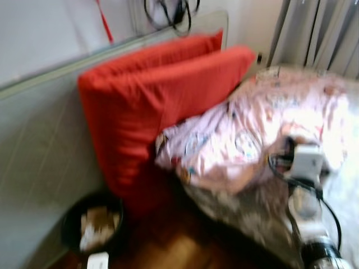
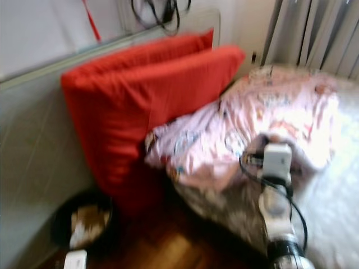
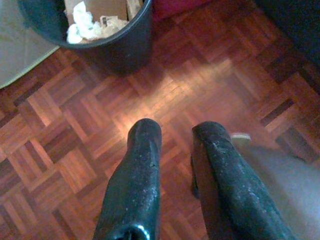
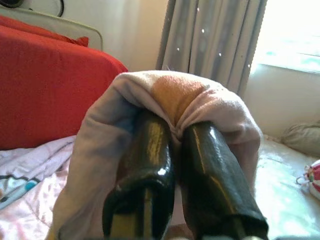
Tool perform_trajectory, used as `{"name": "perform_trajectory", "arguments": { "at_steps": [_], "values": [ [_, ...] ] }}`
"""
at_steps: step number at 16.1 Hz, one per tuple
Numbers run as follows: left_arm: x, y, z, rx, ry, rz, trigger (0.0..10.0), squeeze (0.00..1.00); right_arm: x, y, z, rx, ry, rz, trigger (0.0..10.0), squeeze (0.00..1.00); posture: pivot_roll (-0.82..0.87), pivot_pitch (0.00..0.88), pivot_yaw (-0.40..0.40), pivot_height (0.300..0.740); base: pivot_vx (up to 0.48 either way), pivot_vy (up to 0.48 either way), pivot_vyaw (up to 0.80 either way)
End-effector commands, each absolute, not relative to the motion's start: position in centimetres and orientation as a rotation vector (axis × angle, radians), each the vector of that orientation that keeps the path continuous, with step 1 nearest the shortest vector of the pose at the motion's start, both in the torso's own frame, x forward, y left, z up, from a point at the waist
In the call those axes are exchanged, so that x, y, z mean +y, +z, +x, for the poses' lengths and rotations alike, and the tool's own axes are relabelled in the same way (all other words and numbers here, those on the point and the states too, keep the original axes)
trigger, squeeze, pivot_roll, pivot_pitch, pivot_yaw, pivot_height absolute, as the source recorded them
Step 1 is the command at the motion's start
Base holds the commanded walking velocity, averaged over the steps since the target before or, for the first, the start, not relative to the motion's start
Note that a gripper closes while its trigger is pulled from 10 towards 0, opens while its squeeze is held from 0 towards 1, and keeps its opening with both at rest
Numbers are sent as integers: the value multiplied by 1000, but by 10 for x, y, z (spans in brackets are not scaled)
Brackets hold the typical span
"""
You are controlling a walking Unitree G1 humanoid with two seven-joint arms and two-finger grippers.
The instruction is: Clean up the room
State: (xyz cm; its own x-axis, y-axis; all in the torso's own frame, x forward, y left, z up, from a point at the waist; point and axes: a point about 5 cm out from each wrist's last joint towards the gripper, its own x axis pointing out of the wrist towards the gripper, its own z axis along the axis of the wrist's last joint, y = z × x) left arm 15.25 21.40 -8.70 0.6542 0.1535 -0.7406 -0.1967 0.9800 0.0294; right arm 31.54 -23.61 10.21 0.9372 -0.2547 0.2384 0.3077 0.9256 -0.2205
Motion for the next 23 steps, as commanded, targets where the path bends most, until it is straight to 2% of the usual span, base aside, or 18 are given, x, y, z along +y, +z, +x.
{"name": "perform_trajectory", "arguments": {
  "at_steps": [1, 5, 9, 10, 15, 18, 23],
  "values": [
    [217, -88, 148, 855, 187, -28, 10000, 0, -230, 112, 319, -246, -282, -245, 10000, 0, 62, 0, 32, 740, 0, 0, 0],
    [214, -89, 148, 856, 177, -33, 10000, 0, -259, 82, 302, -63, -464, -186, 10000, 0, 65, 0, 30, 740, 0, 0, 0],
    [213, -90, 147, 860, 166, -30, 10000, 0, -274, 65, 289, 60, -549, -194, 10000, 0, 62, 0, 27, 740, 0, 0, 0],
    [211, -90, 147, 859, 157, -28, 10000, 0, -288, 58, 281, 118, -651, -211, 10000, 0, 64, 0, 26, 740, 0, 0, 0],
    [210, -90, 147, 862, 133, -18, 10000, 0, -306, 41, 260, 246, -792, -217, 10000, 0, 66, 0, 27, 740, 0, 0, 0],
    [207, -90, 147, 868, 96, 8, 10000, 0, -305, 25, 250, 339, -799, -183, 10000, 0, 65, 0, 27, 740, 0, 0, 0],
    [205, -90, 148, 868, 80, 16, 10000, 0, -292, -13, 229, 567, -708, -179, 10000, 0, 65, 0, 28, 740, 0, 0, 0]
  ]
}}
